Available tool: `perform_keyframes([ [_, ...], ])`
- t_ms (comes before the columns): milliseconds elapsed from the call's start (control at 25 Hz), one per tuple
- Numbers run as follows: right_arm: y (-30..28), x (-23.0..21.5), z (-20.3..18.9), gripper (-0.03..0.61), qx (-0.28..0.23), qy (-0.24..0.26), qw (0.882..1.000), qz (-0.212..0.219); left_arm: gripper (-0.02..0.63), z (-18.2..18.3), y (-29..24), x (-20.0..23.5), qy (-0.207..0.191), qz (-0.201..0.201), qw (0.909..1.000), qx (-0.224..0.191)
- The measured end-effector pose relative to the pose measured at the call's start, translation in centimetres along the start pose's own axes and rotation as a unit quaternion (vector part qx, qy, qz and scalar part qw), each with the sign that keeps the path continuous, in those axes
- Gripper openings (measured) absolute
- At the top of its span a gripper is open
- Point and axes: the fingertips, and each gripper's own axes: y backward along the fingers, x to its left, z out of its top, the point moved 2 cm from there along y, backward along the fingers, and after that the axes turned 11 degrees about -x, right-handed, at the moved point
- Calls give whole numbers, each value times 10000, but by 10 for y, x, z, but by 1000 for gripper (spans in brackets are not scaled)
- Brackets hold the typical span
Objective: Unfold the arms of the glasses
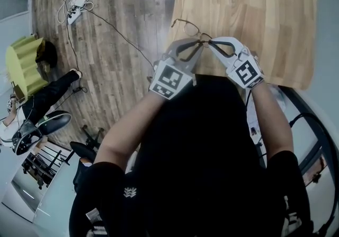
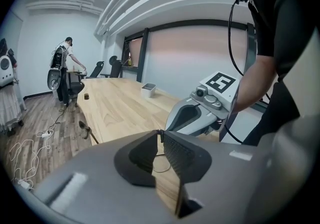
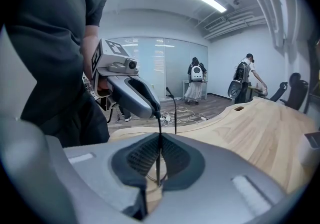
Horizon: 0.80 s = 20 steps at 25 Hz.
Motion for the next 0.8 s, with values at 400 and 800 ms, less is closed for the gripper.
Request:
perform_keyframes([
  [400,15,5,2,17,-8,-30,9999,-111,40,3,-1,-12,-172,-148,9997,-2],
  [800,56,-13,-15,17,173,-221,9950,-963,38,7,-6,-33,-411,-367,9985,-68],
])
